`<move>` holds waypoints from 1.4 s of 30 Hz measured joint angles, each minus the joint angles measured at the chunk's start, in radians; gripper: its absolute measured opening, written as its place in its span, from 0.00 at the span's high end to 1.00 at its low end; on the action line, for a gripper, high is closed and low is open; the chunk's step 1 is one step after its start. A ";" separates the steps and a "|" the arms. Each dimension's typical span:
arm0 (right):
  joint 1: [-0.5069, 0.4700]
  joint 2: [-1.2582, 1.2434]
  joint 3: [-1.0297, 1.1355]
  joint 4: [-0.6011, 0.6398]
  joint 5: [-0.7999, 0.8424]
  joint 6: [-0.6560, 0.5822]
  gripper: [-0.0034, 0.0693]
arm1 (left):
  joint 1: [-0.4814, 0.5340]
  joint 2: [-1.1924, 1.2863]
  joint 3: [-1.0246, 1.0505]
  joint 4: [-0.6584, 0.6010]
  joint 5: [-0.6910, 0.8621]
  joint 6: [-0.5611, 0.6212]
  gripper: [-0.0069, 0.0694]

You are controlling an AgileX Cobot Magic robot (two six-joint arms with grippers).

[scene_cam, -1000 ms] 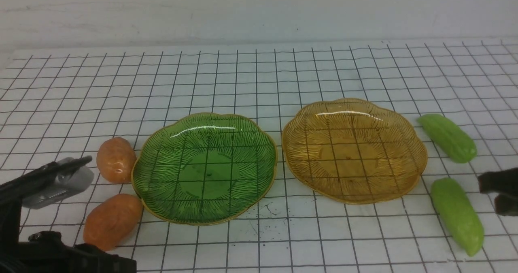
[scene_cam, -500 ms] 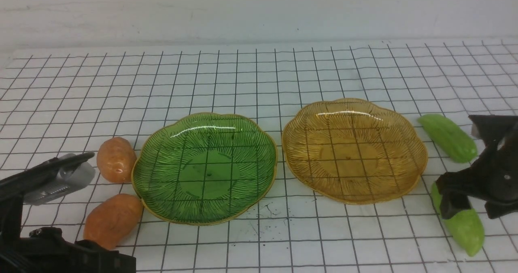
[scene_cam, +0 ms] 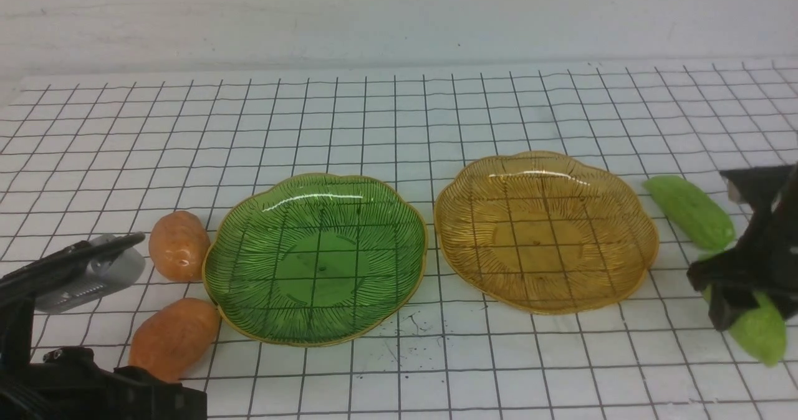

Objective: Put different types of vegetables on the plate.
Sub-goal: 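Put the green cucumber next to the left plate into that plate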

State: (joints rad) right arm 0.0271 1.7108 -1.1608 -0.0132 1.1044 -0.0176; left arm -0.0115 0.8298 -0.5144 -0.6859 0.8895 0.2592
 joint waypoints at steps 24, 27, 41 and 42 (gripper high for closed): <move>0.236 0.168 -0.167 0.340 -0.304 -0.275 0.04 | 0.000 0.000 0.000 0.001 -0.003 0.000 0.92; 0.220 0.163 -0.167 0.302 -0.307 -0.238 0.01 | 0.000 0.000 0.000 0.001 -0.004 0.000 0.92; -0.029 0.189 -0.254 -0.062 -0.354 0.007 0.00 | 0.000 0.000 0.000 0.001 -0.004 0.000 0.92; -0.032 0.192 -0.254 -0.062 -0.355 0.007 0.00 | 0.000 0.000 0.000 0.001 -0.004 0.000 0.92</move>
State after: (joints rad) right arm -0.0045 1.9026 -1.4147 -0.0755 0.7499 -0.0104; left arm -0.0115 0.8298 -0.5144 -0.6851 0.8853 0.2592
